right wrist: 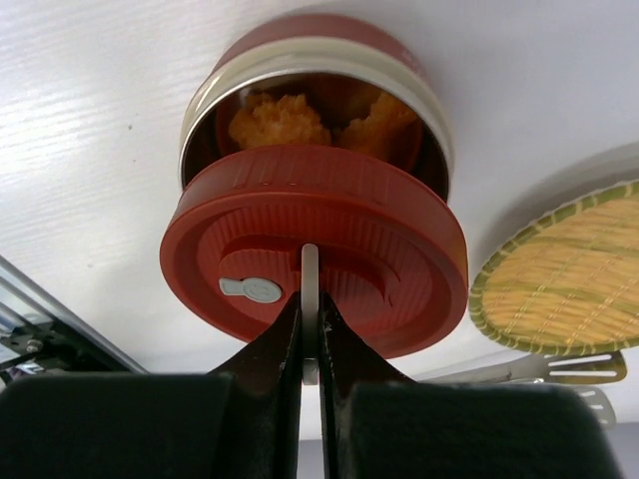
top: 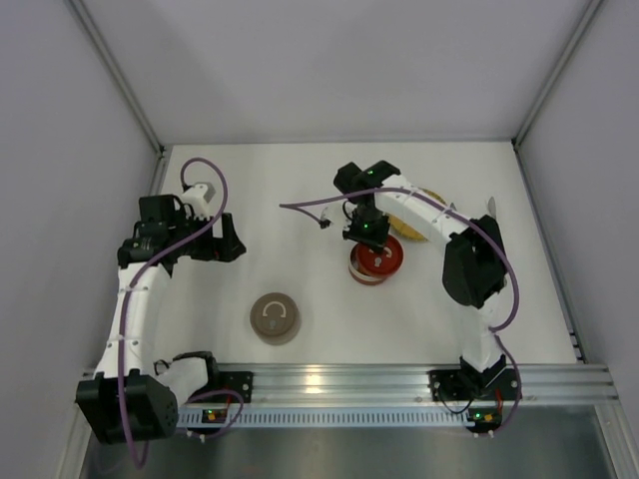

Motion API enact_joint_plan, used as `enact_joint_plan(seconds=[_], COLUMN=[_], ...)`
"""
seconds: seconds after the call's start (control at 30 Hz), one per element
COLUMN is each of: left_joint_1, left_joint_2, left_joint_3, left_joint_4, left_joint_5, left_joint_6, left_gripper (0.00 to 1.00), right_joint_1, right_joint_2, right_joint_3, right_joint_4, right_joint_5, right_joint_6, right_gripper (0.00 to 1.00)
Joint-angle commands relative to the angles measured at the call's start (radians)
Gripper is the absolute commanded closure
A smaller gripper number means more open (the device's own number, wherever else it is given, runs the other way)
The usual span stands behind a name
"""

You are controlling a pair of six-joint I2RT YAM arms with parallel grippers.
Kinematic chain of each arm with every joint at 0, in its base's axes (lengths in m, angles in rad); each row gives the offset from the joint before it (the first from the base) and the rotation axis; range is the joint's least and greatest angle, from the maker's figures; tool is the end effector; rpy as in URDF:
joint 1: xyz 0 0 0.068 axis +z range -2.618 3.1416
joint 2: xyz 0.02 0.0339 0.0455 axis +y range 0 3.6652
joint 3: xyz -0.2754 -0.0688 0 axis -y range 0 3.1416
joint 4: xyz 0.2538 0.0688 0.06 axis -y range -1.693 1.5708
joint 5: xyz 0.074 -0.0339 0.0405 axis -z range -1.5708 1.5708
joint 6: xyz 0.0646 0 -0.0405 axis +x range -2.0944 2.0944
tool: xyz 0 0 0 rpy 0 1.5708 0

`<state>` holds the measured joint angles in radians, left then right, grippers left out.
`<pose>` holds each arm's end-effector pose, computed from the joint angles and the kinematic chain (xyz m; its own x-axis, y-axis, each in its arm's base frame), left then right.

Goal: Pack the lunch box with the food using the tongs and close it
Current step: Close the box lid on the packing box.

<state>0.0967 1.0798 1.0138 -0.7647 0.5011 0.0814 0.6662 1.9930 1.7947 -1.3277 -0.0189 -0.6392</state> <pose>0.2374 -0.0082 0.3030 -0.7132 0.0025 -0.7010 0.2967 0.9070 -0.2987 0.3135 0.2480 0.2351 -0.2613 -0.9641 -0.0472 -0.9650 0.2621 -0.0116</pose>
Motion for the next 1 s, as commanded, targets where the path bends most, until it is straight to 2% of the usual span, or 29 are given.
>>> enact_joint_plan(seconds=[0.0, 0.4, 0.97], left_joint_1=[0.006, 0.005, 0.006], left_joint_2=[-0.046, -0.066, -0.038], left_joint_3=[-0.006, -0.053, -0.049], left_joint_4=[0.005, 0.016, 0.031], left_joint_5=[0.011, 0.016, 0.007], left_joint_6=[0.021, 0.029, 0.027], left_gripper=[0.02, 0.02, 0.02], right_joint_1=[-0.005, -0.005, 0.009], right_joint_2=[0.041, 0.105, 0.096], right_joint_3=[0.094, 0.154, 0.065], right_joint_4=[-0.179, -0.177, -0.177], right_joint_5=[0.007, -0.021, -0.049], right_joint_6=[-0.024, -0.034, -0.039], right_gripper=[1.0, 1.0, 1.0])
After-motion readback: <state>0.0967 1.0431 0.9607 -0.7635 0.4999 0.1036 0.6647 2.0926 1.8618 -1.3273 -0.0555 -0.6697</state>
